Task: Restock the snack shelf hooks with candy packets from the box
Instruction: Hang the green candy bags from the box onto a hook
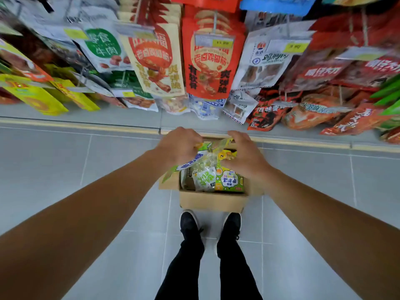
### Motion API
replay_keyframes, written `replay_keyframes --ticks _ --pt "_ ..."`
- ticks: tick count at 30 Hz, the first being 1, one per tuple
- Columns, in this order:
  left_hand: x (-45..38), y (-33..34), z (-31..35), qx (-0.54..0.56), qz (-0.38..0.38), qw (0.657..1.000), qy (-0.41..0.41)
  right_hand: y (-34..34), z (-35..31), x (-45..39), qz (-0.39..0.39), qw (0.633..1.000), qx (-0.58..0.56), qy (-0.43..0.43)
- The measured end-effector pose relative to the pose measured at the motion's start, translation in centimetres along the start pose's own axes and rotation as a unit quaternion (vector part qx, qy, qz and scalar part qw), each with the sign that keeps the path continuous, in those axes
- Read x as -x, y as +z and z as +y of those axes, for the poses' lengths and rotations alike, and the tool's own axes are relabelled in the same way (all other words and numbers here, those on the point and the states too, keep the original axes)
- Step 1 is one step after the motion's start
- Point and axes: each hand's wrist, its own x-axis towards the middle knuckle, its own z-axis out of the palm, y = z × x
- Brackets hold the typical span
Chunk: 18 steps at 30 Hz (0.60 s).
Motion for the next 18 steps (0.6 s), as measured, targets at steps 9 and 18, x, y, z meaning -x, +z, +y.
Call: replay_keyframes --ticks 9,18 --pt "10.9 -13.2 7.9 -0.051 0.163 0.97 0.171 -5.5 -9.2 10.8 0.099 0.992 -0.044 -0.062" --pt "14.1 -16.3 13.9 0.126 0.369 0.918 0.066 -12.3 -8.2 18.2 0.162 0.97 -0.171 -0.063"
